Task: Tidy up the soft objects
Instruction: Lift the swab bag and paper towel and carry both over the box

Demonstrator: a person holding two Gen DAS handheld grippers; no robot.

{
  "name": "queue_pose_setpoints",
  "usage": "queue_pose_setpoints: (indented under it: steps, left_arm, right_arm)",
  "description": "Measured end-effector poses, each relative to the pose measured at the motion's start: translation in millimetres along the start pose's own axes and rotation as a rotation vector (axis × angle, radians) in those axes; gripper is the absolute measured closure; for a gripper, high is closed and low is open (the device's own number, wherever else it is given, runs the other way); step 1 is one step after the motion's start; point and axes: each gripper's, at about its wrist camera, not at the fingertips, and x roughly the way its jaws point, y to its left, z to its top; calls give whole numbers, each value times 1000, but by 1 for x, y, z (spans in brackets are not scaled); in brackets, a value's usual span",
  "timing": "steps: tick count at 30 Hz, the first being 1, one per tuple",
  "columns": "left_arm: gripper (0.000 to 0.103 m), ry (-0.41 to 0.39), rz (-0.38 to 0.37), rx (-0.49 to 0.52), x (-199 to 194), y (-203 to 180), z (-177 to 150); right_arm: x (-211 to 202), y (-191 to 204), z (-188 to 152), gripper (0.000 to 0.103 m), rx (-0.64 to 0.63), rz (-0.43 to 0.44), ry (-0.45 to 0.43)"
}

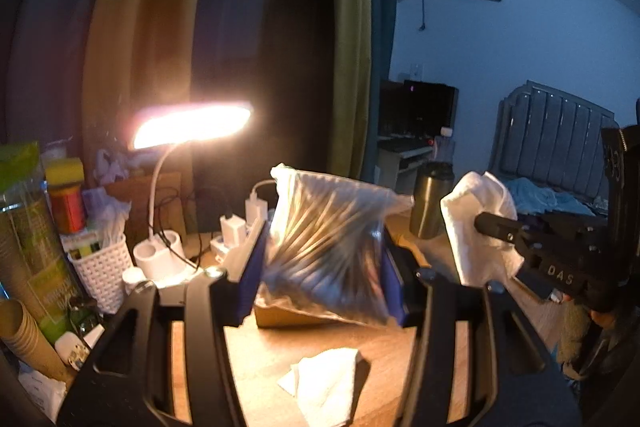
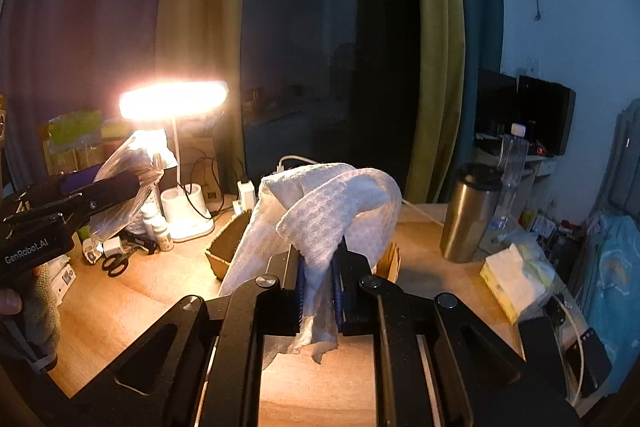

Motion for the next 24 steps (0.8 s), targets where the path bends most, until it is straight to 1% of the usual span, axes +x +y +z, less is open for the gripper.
queue_pose_setpoints:
  steps: [12,24]
  left_arm:
    - [51,-53,8,-6,2,2,17]
    - [51,-78,10,-10,23,10,27]
  right_arm:
    - [-1,-2,22,91,-10,-9,-58]
    - [16,-10,31,91,2,-10,-84]
